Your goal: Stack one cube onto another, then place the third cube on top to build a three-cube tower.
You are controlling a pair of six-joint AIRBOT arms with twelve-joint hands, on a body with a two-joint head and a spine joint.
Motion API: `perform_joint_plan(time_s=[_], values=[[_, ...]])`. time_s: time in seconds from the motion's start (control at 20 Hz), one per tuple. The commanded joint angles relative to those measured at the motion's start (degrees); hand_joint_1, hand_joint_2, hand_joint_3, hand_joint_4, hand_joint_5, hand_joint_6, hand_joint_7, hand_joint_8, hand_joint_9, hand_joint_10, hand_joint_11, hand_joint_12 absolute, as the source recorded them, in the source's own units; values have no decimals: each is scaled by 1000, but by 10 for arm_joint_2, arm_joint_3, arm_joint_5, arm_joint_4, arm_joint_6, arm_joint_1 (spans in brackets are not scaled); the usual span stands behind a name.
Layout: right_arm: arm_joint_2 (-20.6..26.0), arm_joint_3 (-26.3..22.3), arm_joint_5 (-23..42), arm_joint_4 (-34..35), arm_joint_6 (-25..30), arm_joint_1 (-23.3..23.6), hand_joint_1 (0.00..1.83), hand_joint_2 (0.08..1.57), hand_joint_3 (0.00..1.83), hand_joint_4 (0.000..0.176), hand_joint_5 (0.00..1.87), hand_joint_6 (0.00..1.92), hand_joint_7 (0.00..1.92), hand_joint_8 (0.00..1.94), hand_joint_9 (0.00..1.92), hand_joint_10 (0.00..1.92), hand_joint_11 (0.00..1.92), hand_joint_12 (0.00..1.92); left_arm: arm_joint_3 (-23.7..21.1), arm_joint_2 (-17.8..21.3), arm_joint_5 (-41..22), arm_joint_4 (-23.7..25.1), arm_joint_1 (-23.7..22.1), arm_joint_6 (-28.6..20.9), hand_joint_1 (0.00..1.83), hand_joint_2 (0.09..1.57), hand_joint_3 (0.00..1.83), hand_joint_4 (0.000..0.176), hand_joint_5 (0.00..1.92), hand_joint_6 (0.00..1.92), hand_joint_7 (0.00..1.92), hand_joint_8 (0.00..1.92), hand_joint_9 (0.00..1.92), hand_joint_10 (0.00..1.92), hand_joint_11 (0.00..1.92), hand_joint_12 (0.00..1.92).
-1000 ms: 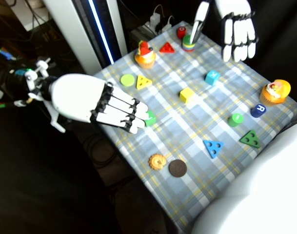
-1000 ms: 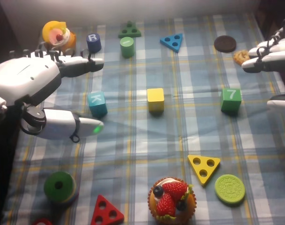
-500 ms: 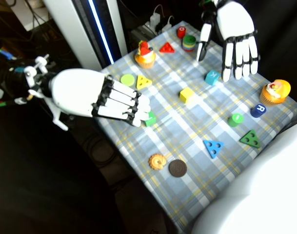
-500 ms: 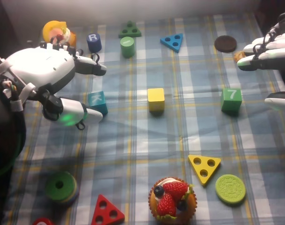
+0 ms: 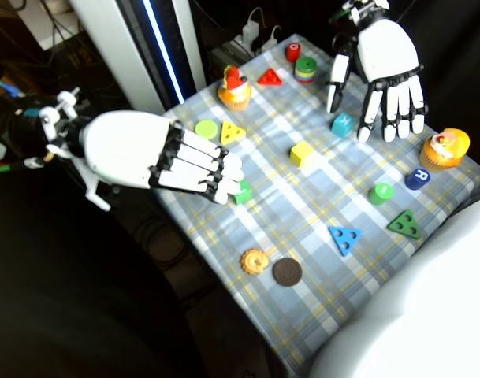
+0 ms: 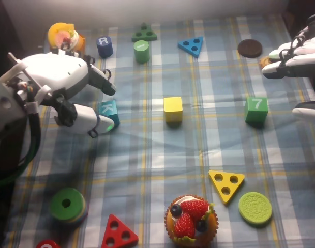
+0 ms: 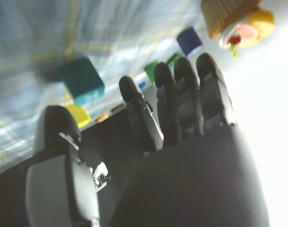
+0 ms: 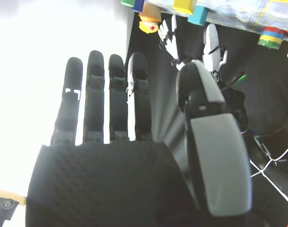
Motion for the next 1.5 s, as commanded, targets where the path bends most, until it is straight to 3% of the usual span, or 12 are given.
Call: perform_joint_plan(time_s=[0.0, 0.5, 0.55, 0.6, 0.75, 0.9, 1.05, 1.2, 1.45], values=[[-1, 2, 66, 14, 3, 7, 616, 1278, 2, 0, 572, 1, 495, 3, 475, 7, 36, 1086, 5, -4, -40, 14, -8, 3, 716, 1009, 3, 176, 752, 13, 457, 7, 285, 4, 85, 218], [-3, 4, 62, 14, 3, 6, 659, 1289, 4, 0, 575, 2, 498, 2, 472, 2, 25, 1087, 16, -17, -30, -1, -7, 22, 723, 1054, 13, 176, 853, 12, 494, 4, 320, 1, 65, 257], [-4, 5, 62, 14, 3, 6, 664, 1293, 5, 0, 576, 2, 499, 2, 474, 3, 30, 1091, 17, -17, -30, -2, -7, 22, 928, 1121, 0, 176, 913, 831, 535, 4, 362, 3, 105, 264], [-4, 5, 62, 14, 3, 6, 654, 1296, 5, 0, 576, 1, 499, 2, 475, 3, 31, 1093, 17, -18, -30, -2, -7, 22, 956, 1146, 4, 176, 885, 1065, 546, 3, 375, 3, 112, 270], [-4, 5, 62, 14, 3, 4, 635, 1301, 4, 0, 583, 3, 504, 2, 477, 3, 29, 1090, 20, -25, -35, -7, -7, 22, 954, 1170, 3, 176, 854, 1162, 595, 8, 442, 8, 147, 296], [-4, 5, 62, 14, 4, 4, 616, 1314, 7, 0, 584, 2, 511, 4, 484, 4, 33, 1096, 21, -33, -44, -10, -8, 22, 978, 1155, 0, 176, 891, 1108, 645, 9, 472, 6, 129, 263], [-4, 5, 62, 14, 4, 3, 606, 1322, 4, 0, 583, 1, 511, 2, 486, 4, 29, 1107, 12, -25, -60, 13, -13, -11, 1004, 1127, 0, 176, 949, 1018, 677, 9, 501, 8, 130, 248], [-6, 5, 62, 14, 5, 2, 593, 1322, 0, 0, 593, 1, 528, 2, 495, 2, 32, 1116, -10, -9, -73, 82, -31, -74, 1027, 1096, 0, 176, 1011, 921, 680, 3, 480, 1, 165, 232], [-9, 7, 62, 14, 5, 2, 564, 1305, 0, 0, 596, 0, 535, 1, 510, 4, 25, 1153, -19, -23, -69, 161, -65, -113, 1047, 1064, 0, 176, 1082, 804, 678, 2, 453, 2, 214, 134]])
